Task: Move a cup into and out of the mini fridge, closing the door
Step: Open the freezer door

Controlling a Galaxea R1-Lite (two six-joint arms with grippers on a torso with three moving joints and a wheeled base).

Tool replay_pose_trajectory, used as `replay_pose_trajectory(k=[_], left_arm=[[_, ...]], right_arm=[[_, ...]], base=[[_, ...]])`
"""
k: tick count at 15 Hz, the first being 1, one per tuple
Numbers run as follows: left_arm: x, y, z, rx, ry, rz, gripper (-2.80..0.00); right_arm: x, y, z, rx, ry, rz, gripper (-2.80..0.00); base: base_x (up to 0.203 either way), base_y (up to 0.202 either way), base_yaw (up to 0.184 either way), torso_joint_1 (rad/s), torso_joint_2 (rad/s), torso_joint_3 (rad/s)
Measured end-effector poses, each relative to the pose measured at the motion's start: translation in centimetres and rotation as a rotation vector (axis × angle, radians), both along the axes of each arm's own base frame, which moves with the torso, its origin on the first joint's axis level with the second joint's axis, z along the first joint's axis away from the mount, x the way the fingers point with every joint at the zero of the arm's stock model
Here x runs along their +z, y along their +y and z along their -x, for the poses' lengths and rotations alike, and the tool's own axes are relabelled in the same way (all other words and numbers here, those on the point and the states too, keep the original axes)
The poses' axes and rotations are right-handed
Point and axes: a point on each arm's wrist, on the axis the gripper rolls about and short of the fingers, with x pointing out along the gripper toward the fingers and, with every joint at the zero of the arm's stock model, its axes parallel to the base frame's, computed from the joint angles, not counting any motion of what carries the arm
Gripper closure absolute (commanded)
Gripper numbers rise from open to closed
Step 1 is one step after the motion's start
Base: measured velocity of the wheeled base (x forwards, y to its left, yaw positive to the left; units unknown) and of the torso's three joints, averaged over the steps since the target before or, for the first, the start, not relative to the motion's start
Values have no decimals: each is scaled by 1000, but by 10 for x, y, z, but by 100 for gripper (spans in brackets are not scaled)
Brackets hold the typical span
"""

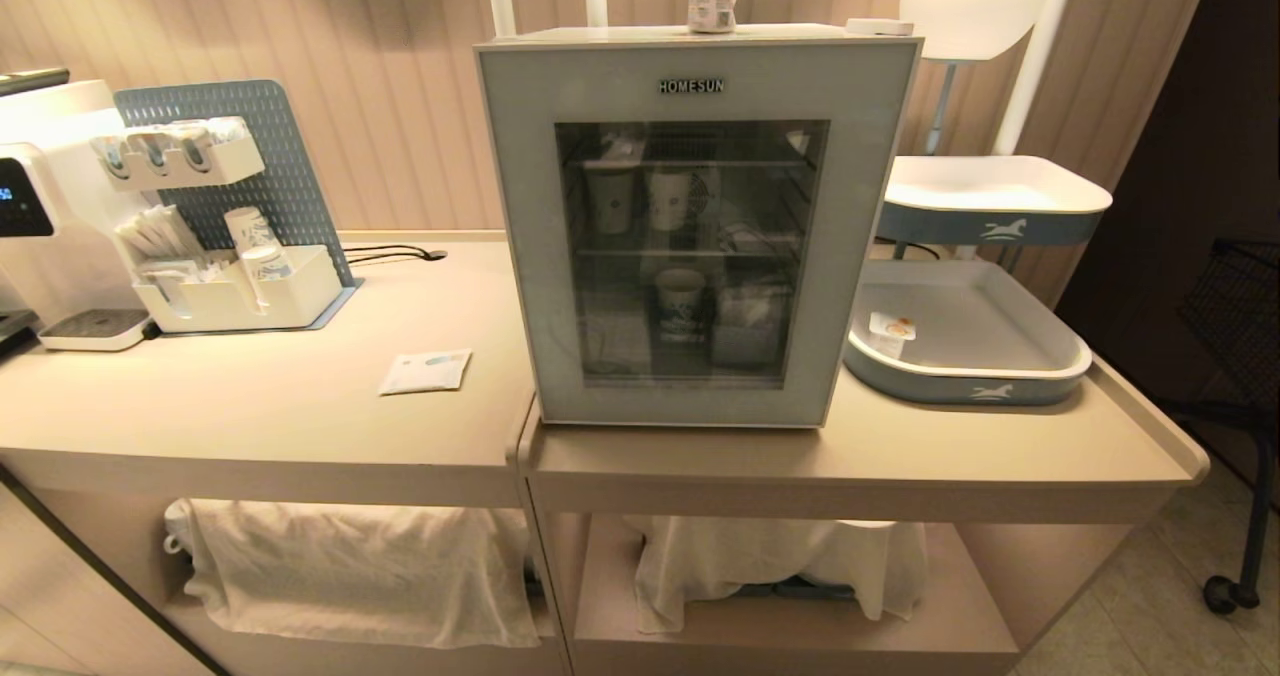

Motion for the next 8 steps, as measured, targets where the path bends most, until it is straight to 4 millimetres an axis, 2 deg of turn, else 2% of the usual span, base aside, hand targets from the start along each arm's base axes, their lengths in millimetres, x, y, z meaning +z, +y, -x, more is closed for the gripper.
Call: replay_pose_trajectory(k=[8], left_arm=[[0,0,0,-1,0,0,0]], right_arm=[[0,0,0,-1,0,0,0]], base=[[0,0,0,0,0,0]])
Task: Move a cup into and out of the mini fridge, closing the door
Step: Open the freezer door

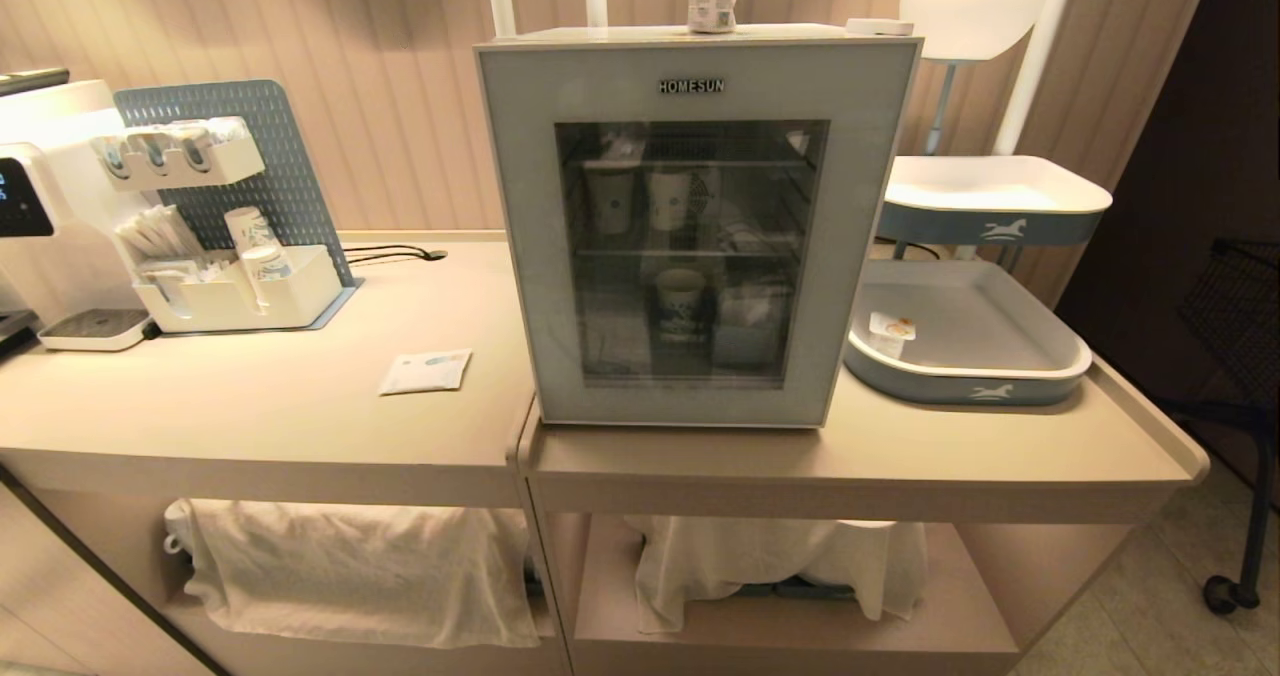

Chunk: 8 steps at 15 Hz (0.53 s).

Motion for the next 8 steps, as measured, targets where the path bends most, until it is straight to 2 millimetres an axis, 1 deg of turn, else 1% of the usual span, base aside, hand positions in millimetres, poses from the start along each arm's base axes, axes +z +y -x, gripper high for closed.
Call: replay_pose_trajectory(k=[3,4,8], left_arm=[[0,0,0,0,0,-1,0],[0,0,0,-1,0,-2,0],[0,0,0,-1,0,-2,0]], right_arm=[[0,0,0,0,0,-2,0],[0,0,0,0,0,-2,0],[0,0,0,0,0,-2,0]], base=[[0,0,0,0,0,0],[93,0,6,-1,-6,-1],[185,0,1,2,2,0]])
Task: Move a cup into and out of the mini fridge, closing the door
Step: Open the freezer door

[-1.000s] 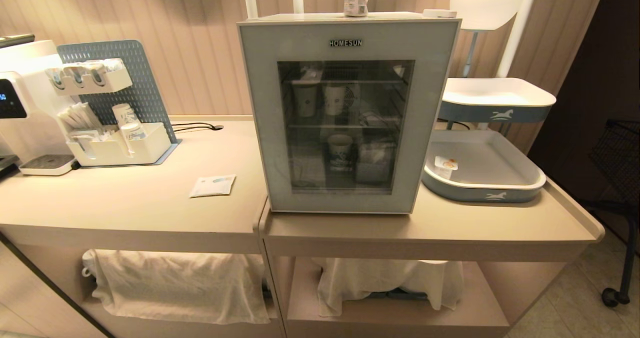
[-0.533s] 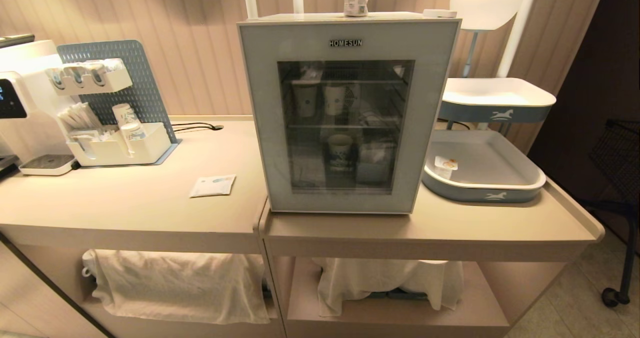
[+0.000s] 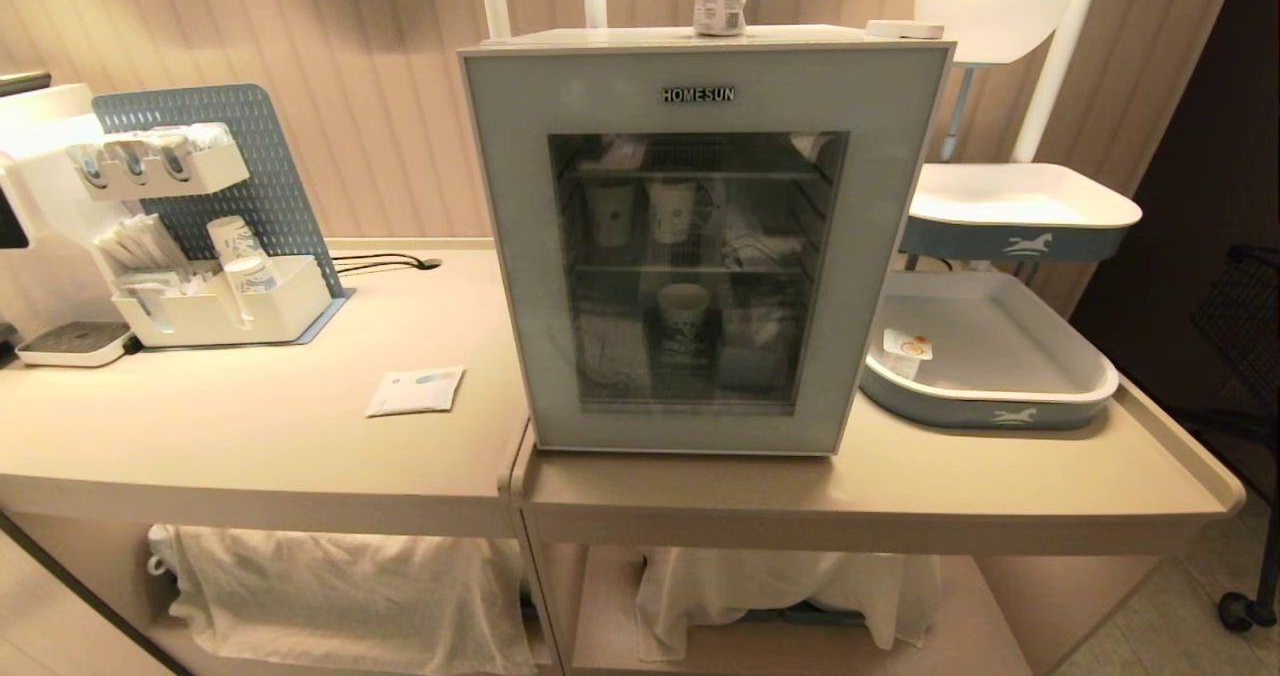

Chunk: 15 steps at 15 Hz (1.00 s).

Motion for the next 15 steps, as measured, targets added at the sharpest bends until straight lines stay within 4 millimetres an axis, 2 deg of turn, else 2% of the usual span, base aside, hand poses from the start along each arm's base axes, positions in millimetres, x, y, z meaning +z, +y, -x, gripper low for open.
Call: replay_pose_trajectory(k=[2,5,7,8,9,10,12,13,14,15], left_arm=[[0,0,0,0,-1,1,0],[0,0,1,7,13,-10,0],[14,0,5,3,-17,-8,0],[33,0,11,4,-48,4,0],[61,0,21,6,-98,28,0],[92,0,33,6,-150,57,0],[168,1,58,11,-225,137,0],[195,1,56,16,-196,174,0],[222,1,40,23,-118,211,-280],[242,1,12,34,-12,242,-280]], right_arm=[[0,0,0,0,0,0,0],[0,0,0,0,-1,0,0],[0,0,0,0,0,1,0],[0,0,0,0,0,1,0],[0,0,0,0,0,1,0],[0,0,0,0,0,1,0],[0,0,0,0,0,1,0],[0,0,0,0,0,1,0],[0,0,0,0,0,1,0],[0,0,0,0,0,1,0]], base=[[123,0,0,0,8,2],[0,0,0,0,0,0],[0,0,0,0,0,0],[0,0,0,0,0,0],[0,0,0,0,0,0],[0,0,0,0,0,0],[0,0,0,0,0,0],[0,0,0,0,0,0],[0,0,0,0,0,0],[0,0,0,0,0,0]])
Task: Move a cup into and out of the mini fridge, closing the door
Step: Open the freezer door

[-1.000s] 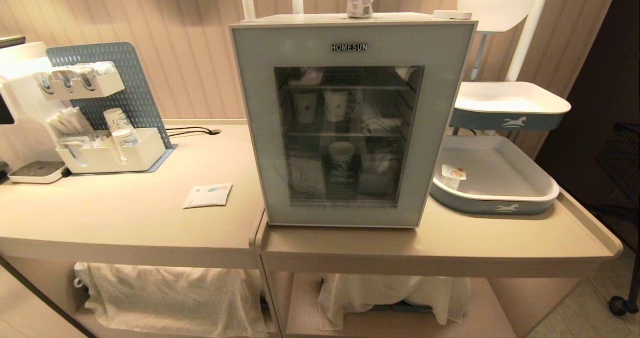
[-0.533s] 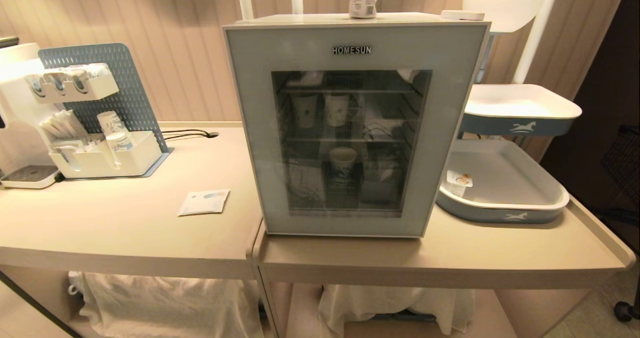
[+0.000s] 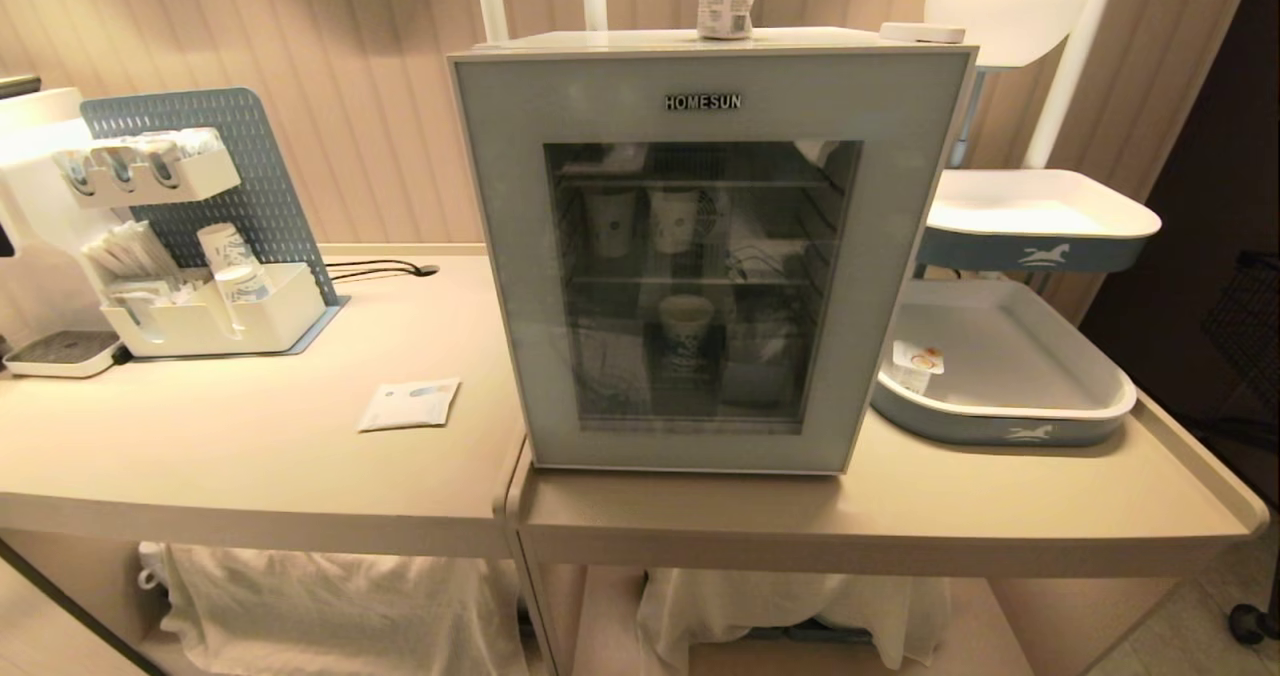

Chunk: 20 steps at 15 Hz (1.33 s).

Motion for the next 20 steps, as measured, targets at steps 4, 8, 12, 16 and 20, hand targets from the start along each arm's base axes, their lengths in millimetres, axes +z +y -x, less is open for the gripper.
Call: replay_pose_trajectory(k=[4,8,12,16,20], left_arm=[[28,1,-165,-78,326,83,-280],[-1,9,-277,-523,430,101,-280],[-40,18,-314,-1063,257,41,-280],[-55,26,-323,-1202,159,41,-280],[-62,31,-330,-1347,94,57,-280]], right_arm=[[0,0,0,0,0,0,0],[0,0,0,2,0,0,0],[0,0,0,0,0,0,0],[0,0,0,1,0,0,0],[0,0,0,0,0,0,0]], base=[[0,0,0,0,0,0],[0,0,0,0,0,0],[0,0,0,0,0,0],[0,0,0,0,0,0],[0,0,0,0,0,0]])
